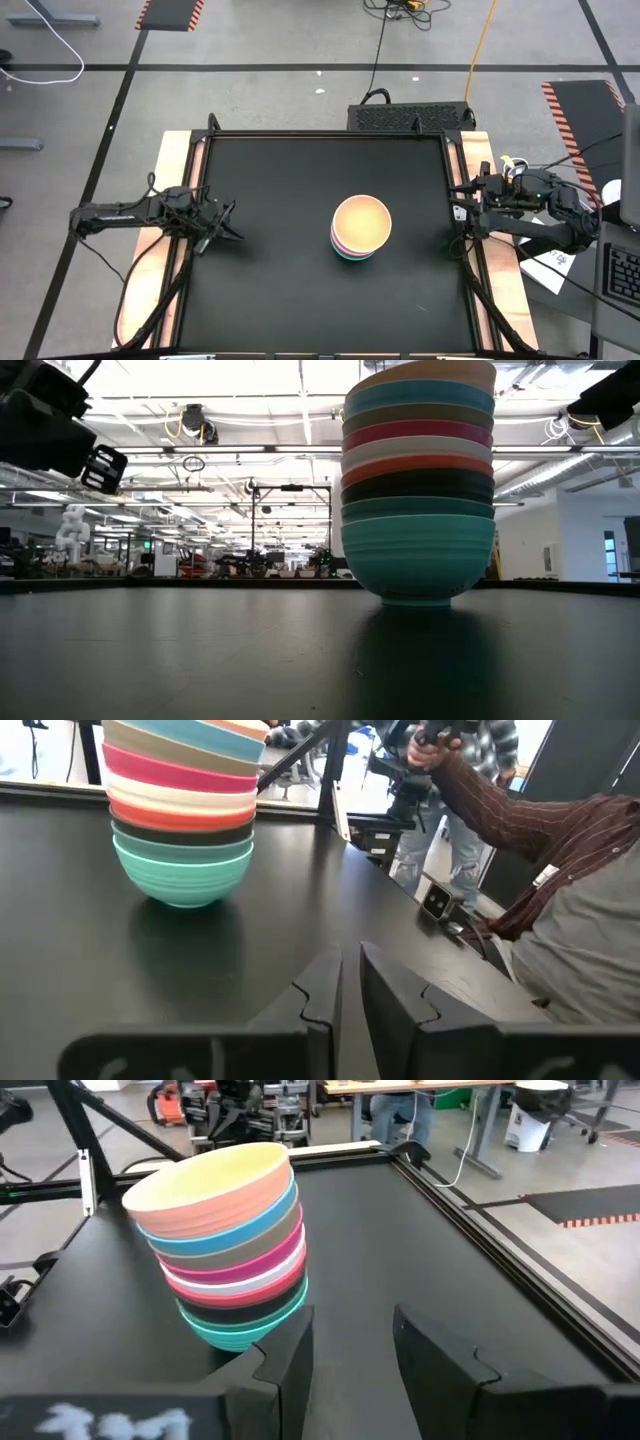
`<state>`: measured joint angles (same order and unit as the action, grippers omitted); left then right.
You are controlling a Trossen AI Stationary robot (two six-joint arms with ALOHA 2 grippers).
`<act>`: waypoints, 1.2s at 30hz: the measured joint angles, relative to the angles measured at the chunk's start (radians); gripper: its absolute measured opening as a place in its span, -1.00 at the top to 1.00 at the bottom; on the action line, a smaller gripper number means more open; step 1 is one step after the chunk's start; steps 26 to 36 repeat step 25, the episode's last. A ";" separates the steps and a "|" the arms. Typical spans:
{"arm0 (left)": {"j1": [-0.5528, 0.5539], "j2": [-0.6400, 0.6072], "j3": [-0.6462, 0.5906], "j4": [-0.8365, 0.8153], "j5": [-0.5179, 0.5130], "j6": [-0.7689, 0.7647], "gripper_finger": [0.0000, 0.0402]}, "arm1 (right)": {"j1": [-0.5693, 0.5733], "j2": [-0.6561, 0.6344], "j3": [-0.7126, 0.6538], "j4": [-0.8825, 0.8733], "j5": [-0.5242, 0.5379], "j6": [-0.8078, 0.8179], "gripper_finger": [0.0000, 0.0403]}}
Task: Nest bowls inside each other
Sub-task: Return to Home Position
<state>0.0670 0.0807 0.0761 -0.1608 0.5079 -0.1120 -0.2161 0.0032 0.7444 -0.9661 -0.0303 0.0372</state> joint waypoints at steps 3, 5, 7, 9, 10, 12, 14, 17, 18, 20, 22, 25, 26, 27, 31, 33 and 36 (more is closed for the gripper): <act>-0.006 0.000 0.000 0.001 -0.001 0.001 0.79 | 0.000 0.000 0.000 0.000 0.007 0.003 0.36; -0.006 0.000 0.000 0.002 -0.006 0.008 0.79 | 0.000 0.000 0.000 0.001 0.006 0.003 0.36; -0.006 0.000 0.000 0.001 0.007 0.015 0.79 | 0.000 0.000 0.000 0.001 0.006 0.003 0.36; -0.006 0.000 0.000 0.002 0.053 0.034 0.79 | 0.000 0.000 0.000 0.003 0.006 0.003 0.36; -0.007 0.000 0.000 0.005 0.072 0.041 0.79 | 0.000 0.000 0.000 0.003 0.006 0.003 0.36; -0.012 0.000 -0.001 0.022 0.086 0.051 0.79 | 0.000 0.001 0.000 0.003 0.006 0.003 0.36; -0.015 0.000 -0.001 0.047 0.069 0.048 0.79 | 0.000 0.001 0.000 0.003 0.006 0.003 0.36; -0.015 0.000 -0.001 0.052 -0.030 0.047 0.79 | 0.000 0.001 0.000 0.003 0.006 0.003 0.36; -0.015 0.000 -0.001 0.048 -0.068 0.047 0.79 | 0.000 0.001 0.000 0.003 0.006 0.003 0.36; -0.014 0.003 -0.001 0.016 -0.123 0.045 0.79 | 0.000 0.001 0.000 0.003 0.006 0.003 0.36; -0.015 0.007 0.001 -0.010 -0.131 0.051 0.79 | 0.000 0.001 0.000 0.003 0.006 0.003 0.36; -0.022 0.018 0.002 -0.012 -0.100 0.054 0.79 | 0.000 0.001 0.000 0.003 0.006 0.002 0.35; -0.022 0.018 0.002 -0.012 -0.100 0.054 0.79 | 0.000 0.001 0.000 0.003 0.006 0.002 0.35; -0.022 0.018 0.002 -0.012 -0.100 0.054 0.79 | 0.000 0.001 0.000 0.003 0.006 0.002 0.35; -0.022 0.018 0.002 -0.012 -0.100 0.054 0.79 | 0.000 0.001 0.000 0.003 0.006 0.002 0.35; -0.022 0.018 0.002 -0.012 -0.100 0.054 0.79 | 0.000 0.001 0.000 0.003 0.006 0.002 0.35; -0.022 0.018 0.002 -0.012 -0.100 0.054 0.79 | 0.000 0.001 0.000 0.003 0.006 0.002 0.35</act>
